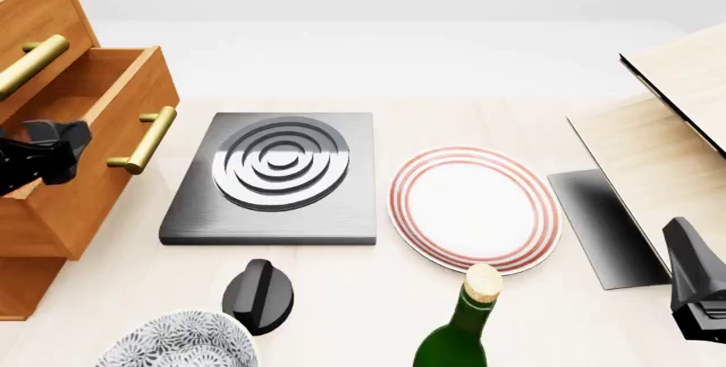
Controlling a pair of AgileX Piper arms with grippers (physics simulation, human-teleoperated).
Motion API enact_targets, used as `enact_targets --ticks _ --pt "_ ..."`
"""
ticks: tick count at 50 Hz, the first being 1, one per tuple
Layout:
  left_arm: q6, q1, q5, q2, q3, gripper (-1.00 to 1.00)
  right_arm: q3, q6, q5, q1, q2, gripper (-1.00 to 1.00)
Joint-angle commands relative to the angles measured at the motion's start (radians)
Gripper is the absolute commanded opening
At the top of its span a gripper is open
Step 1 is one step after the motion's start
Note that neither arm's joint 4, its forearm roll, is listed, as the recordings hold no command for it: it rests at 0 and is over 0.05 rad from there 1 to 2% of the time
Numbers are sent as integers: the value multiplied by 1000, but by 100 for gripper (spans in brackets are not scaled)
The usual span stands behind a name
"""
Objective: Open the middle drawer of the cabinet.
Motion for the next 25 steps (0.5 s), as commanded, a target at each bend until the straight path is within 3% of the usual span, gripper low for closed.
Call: enact_targets --ticks 1,25 --pt "4 10 -63 59 28 100 0 0 0 0 0 100" --pt "-18 -67 -104 104 56 100 0 0 0 0 0 100"
